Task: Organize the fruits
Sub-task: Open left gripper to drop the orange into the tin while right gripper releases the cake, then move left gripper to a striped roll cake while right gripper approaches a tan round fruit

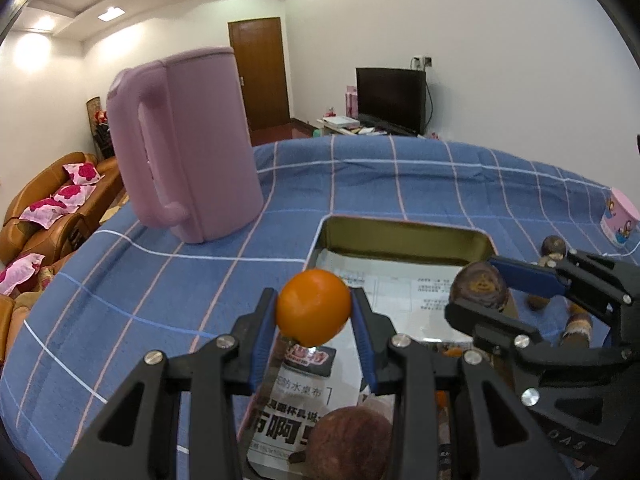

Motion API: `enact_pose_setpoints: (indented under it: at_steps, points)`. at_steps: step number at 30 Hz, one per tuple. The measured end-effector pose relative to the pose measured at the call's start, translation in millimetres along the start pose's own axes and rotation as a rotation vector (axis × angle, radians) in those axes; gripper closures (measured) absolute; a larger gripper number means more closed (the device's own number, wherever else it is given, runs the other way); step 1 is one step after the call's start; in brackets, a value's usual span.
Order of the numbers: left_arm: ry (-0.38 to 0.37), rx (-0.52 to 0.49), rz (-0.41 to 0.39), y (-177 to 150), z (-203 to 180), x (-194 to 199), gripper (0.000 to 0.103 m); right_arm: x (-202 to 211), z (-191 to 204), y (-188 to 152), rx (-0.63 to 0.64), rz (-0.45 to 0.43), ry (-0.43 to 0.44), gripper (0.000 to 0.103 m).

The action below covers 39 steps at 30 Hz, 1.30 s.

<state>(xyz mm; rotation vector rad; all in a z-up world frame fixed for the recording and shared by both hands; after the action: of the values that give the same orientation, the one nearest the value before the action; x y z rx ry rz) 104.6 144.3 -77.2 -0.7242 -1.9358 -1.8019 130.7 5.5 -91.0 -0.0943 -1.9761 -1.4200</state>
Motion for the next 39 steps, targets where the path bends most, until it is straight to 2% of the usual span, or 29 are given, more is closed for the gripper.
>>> enact_pose_setpoints:
  at_steps: [9, 12, 16, 22, 27, 33, 35, 39]
  points:
    - [0.011, -0.004, 0.009, -4, -2, -2, 0.063, -8, 5, -6, 0.024, 0.036, -0.001, 0.058]
    - [0.013, -0.009, 0.014, -6, -3, -2, 0.054, -7, 6, -7, 0.026, 0.035, 0.001, 0.058]
    - [0.022, -0.004, 0.013, -7, -3, 1, 0.049, -5, 6, -7, 0.027, 0.031, 0.001, 0.057]
    - [0.025, 0.015, -0.012, -8, -2, 15, 0.033, 0, -1, -7, -0.007, 0.016, 0.012, 0.054]
    - [0.001, 0.022, -0.049, -8, -6, 29, 0.032, 12, -5, -8, -0.022, -0.008, 0.002, 0.052]
    - [-0.027, -0.001, -0.079, -2, -27, 42, 0.027, 35, -20, -10, -0.046, -0.042, -0.012, 0.051]
    - [-0.043, -0.016, -0.084, -1, -37, 43, 0.022, 44, -29, -13, -0.045, -0.051, -0.026, 0.05]
    - [-0.083, -0.059, -0.099, 2, -66, 45, 0.017, 65, -53, -25, -0.047, -0.066, -0.087, 0.05]
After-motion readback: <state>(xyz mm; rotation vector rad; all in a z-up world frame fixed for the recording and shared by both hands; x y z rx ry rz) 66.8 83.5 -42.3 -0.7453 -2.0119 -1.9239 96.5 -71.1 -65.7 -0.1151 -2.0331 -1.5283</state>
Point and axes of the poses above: each gripper's, at about its wrist camera, not at the fingertips, and x roughly against the way its jaws point, z to its left, y to its top, the point moved 1 cm from there along -x, roughly the way its jaws point, and after that the axes turned 14 degrees about -y, right-handed, at the moved point
